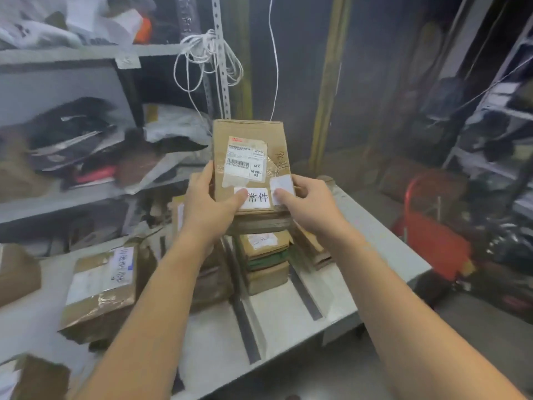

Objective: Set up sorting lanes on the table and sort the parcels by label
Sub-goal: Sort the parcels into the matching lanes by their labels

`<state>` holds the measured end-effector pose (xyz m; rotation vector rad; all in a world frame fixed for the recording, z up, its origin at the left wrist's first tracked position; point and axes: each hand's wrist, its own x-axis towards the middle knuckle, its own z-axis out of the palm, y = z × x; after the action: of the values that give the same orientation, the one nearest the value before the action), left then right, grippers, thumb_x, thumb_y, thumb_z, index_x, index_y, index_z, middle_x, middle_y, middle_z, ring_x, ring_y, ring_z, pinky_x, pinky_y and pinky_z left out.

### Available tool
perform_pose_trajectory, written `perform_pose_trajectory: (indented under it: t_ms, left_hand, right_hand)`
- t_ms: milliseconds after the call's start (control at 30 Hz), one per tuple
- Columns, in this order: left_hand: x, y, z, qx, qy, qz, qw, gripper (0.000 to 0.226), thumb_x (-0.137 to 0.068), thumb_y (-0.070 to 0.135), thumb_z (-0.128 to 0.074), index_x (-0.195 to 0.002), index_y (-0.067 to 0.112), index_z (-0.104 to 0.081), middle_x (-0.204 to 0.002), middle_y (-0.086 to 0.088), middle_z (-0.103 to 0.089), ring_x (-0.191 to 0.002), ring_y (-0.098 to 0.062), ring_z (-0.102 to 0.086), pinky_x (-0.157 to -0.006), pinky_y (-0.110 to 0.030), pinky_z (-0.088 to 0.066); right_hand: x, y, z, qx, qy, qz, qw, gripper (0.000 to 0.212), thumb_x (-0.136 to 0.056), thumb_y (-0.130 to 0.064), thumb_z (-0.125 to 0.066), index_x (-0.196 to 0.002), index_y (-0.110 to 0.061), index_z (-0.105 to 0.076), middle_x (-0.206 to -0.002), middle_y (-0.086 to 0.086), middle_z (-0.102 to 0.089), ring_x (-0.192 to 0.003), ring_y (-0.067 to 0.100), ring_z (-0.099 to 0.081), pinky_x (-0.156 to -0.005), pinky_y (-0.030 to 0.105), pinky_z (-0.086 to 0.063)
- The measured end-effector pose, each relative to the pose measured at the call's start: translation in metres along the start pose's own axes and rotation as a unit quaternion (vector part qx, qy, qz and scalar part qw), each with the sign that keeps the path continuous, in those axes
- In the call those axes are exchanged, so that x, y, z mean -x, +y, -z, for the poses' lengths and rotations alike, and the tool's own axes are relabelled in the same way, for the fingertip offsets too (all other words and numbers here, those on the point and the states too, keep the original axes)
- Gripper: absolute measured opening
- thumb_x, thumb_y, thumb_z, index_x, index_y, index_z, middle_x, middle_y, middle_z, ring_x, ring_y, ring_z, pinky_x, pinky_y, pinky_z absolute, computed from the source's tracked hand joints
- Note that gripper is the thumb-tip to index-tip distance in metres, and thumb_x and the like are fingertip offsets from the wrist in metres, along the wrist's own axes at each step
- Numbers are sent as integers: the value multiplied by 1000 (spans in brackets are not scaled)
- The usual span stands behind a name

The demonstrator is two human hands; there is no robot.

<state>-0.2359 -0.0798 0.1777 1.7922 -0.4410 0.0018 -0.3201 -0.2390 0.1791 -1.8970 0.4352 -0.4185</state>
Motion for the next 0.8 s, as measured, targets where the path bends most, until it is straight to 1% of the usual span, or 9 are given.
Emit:
perform_pose_trajectory:
  t_ms: [67,100,133,200,300,400,533,633,800]
  left_hand:
    - [-19,-9,-44,4,-24,9,1000,59,-82,26,-76,-132,40,-48,-126,11,-46,-118,-12,-53,-101,-41,-49]
    - [-28,-14,-62,8,-35,14,999,64,-82,26,-76,-138,35,-46,-127,11,-45,-120,-12,-51,-103,-41,-48]
    - [-37,-18,-83,16,-46,23,999,71,-83,26,-75,-145,33,-41,-129,12,-43,-121,-11,-49,-104,-39,-46]
    - [-52,-26,-121,24,-68,47,996,70,-86,22,-73,-147,31,-38,-127,15,-39,-118,-6,-43,-104,-32,-41]
    - [-66,-42,-168,24,-95,74,992,65,-86,25,-73,-143,32,-41,-134,12,-42,-120,-8,-45,-106,-37,-43]
    - [-75,-58,-204,16,-110,115,987,65,-87,27,-72,-144,34,-41,-141,5,-43,-127,-15,-47,-107,-41,-44]
    - [-71,-76,-234,-3,-100,155,983,64,-84,27,-73,-139,41,-45,-129,10,-43,-121,-17,-51,-105,-44,-46]
    - [-66,-84,-255,-13,-81,184,979,63,-82,24,-73,-137,40,-47,-122,12,-42,-115,-15,-52,-104,-40,-46]
    - [-52,-83,-276,-31,-66,193,979,62,-83,26,-71,-138,41,-46,-132,9,-54,-119,-15,-54,-102,-41,-47]
  right_hand:
    - [-19,18,33,15,12,-15,1000,23,-94,-21,-59,-112,-27,-72,-94,-17,-75,-84,-3,-70,-64,16,-53]
    - [-29,27,46,23,16,-26,999,23,-95,-21,-59,-112,-27,-72,-95,-16,-75,-85,0,-70,-63,16,-53]
    - [-41,38,59,33,23,-40,998,23,-94,-21,-59,-111,-27,-73,-96,-15,-75,-89,4,-71,-67,21,-56]
    - [-67,59,82,62,35,-66,995,24,-90,-24,-59,-108,-30,-74,-98,-15,-75,-93,10,-71,-82,34,-59]
    - [-99,89,108,90,22,-110,990,31,-82,-29,-59,-109,-31,-73,-99,-13,-75,-96,13,-70,-90,43,-57]
    - [-123,119,126,106,-7,-138,985,38,-84,-31,-59,-120,-26,-69,-107,-11,-73,-100,13,-69,-91,41,-57]
    - [-138,156,135,100,-42,-174,979,32,-91,-20,-58,-121,-20,-69,-109,-4,-73,-99,15,-67,-85,32,-55]
    - [-148,182,138,105,-63,-190,974,36,-88,-23,-58,-123,-21,-67,-115,-2,-71,-104,18,-66,-90,38,-55]
    - [-153,205,150,92,-98,-171,976,34,-93,-20,-58,-127,-20,-64,-117,-3,-69,-106,19,-64,-91,38,-54]
